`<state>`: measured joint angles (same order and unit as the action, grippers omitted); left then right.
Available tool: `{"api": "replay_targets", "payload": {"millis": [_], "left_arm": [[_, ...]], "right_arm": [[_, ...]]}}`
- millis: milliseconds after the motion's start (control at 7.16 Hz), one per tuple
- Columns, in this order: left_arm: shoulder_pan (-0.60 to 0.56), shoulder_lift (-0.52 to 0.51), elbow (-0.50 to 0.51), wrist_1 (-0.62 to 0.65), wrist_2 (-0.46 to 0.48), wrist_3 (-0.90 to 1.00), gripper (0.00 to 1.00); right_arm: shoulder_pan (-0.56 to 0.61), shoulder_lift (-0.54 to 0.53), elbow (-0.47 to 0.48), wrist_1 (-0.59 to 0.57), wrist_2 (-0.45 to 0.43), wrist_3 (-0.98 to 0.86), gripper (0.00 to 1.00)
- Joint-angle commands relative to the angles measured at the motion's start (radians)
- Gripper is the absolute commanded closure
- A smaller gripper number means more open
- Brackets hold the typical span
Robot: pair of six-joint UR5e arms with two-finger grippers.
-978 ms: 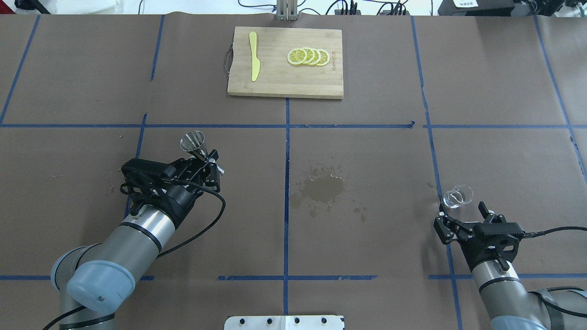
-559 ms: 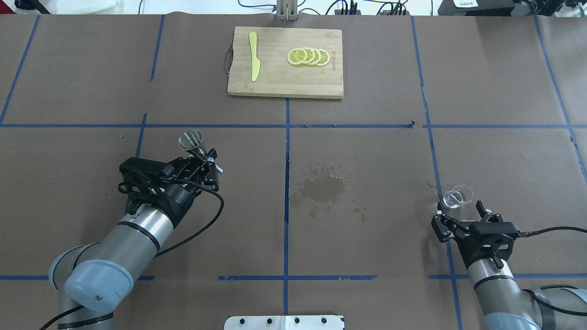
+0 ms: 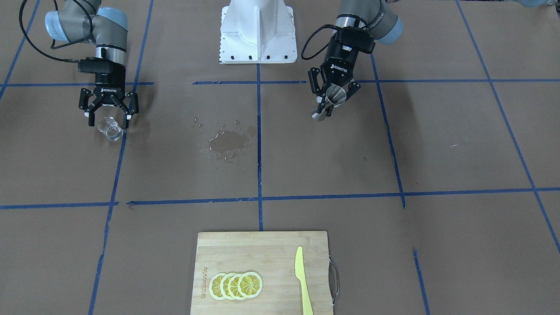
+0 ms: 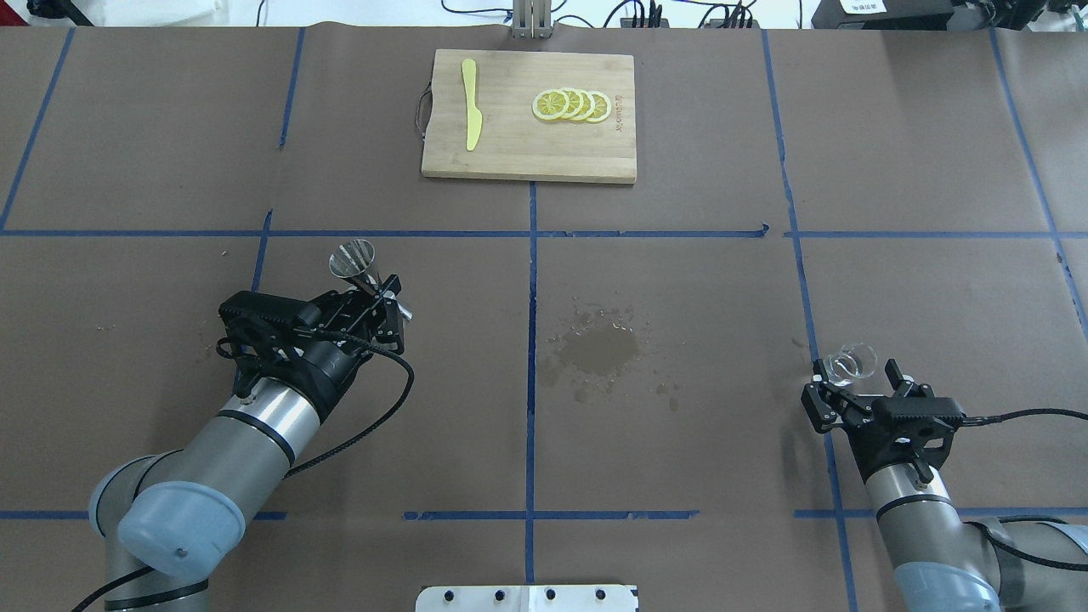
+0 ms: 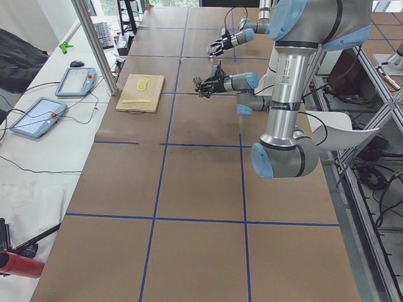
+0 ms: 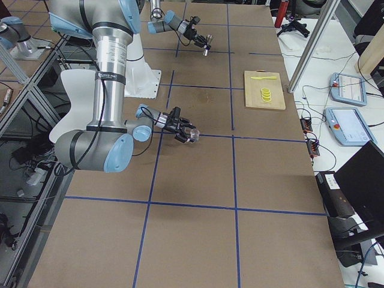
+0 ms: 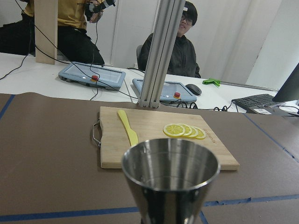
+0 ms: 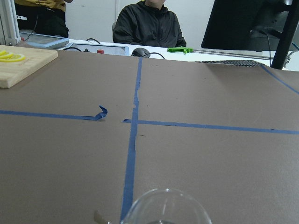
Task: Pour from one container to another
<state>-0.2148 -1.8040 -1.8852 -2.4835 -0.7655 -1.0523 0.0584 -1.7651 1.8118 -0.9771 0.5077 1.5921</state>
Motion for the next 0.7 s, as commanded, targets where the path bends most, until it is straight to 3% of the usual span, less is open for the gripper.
{"api": "replay_targets", "payload": {"millis": [0, 559], "left_arm": [[0.0, 0.0, 0.001, 0.0, 0.0, 0.0, 1.0], [0.0, 0.0, -0.002, 0.0, 0.002, 0.0, 1.0]], "right_arm": [[0.008, 0.001, -0.005, 0.0, 0.005, -0.001, 0.01], [0.014, 0.062, -0.051, 0.0, 0.018, -0.001, 0.04]]}}
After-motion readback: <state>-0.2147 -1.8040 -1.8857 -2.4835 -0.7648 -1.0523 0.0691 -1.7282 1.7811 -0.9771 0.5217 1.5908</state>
